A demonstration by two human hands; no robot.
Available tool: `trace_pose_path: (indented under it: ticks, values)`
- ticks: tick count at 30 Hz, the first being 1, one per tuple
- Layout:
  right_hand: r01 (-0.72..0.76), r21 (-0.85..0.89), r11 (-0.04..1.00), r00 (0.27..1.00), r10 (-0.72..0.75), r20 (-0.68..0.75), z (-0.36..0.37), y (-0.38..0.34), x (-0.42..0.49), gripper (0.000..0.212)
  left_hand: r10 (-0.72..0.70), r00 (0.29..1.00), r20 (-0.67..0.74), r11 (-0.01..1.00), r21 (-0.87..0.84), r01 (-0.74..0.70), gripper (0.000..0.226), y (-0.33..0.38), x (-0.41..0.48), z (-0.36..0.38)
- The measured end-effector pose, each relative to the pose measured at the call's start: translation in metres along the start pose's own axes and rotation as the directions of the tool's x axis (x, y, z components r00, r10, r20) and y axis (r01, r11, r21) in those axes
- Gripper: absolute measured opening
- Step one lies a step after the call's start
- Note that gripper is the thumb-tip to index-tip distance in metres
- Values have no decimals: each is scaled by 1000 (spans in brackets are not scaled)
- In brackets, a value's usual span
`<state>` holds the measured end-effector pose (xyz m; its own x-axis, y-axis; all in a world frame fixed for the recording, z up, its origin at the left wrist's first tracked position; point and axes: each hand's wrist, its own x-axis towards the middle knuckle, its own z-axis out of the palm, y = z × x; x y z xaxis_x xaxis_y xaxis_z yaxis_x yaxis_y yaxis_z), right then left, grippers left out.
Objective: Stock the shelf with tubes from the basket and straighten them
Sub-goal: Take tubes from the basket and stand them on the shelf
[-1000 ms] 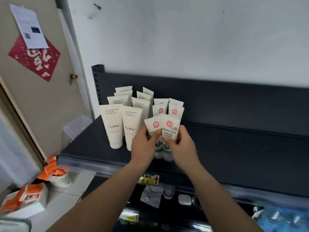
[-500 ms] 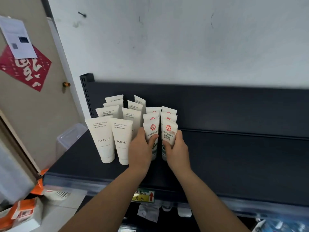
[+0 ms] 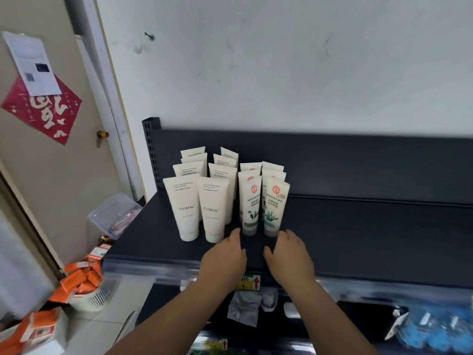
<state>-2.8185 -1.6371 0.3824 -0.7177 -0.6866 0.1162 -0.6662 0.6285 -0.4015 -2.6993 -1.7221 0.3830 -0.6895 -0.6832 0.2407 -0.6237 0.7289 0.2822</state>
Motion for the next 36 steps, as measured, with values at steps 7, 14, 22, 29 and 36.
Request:
trace_pose_path:
  ticks: [7,14,22,29,36]
  values:
    - [197,-234,952,975,-165,151,10,-69,-57,70,106,992,62,977,180,-115,49,-76,-52,-16]
    - [401,-227,887,909,-356,216,41,-134,-99,65,-97,991,95,956,287,66,63,-163,-121,-55]
    - [637,-182,749,764,-581,281,97,-218,-159,64,-321,945,61,913,285,292,66,-258,-224,-82]
    - [841,-151,519,536,-766,353,151,-287,-201,66,-541,838,78,816,293,499,70,-331,-311,-94]
    - [921,-59,385,366,-802,473,198,-339,-225,66,-658,749,79,744,217,632,66,-372,-375,-91]
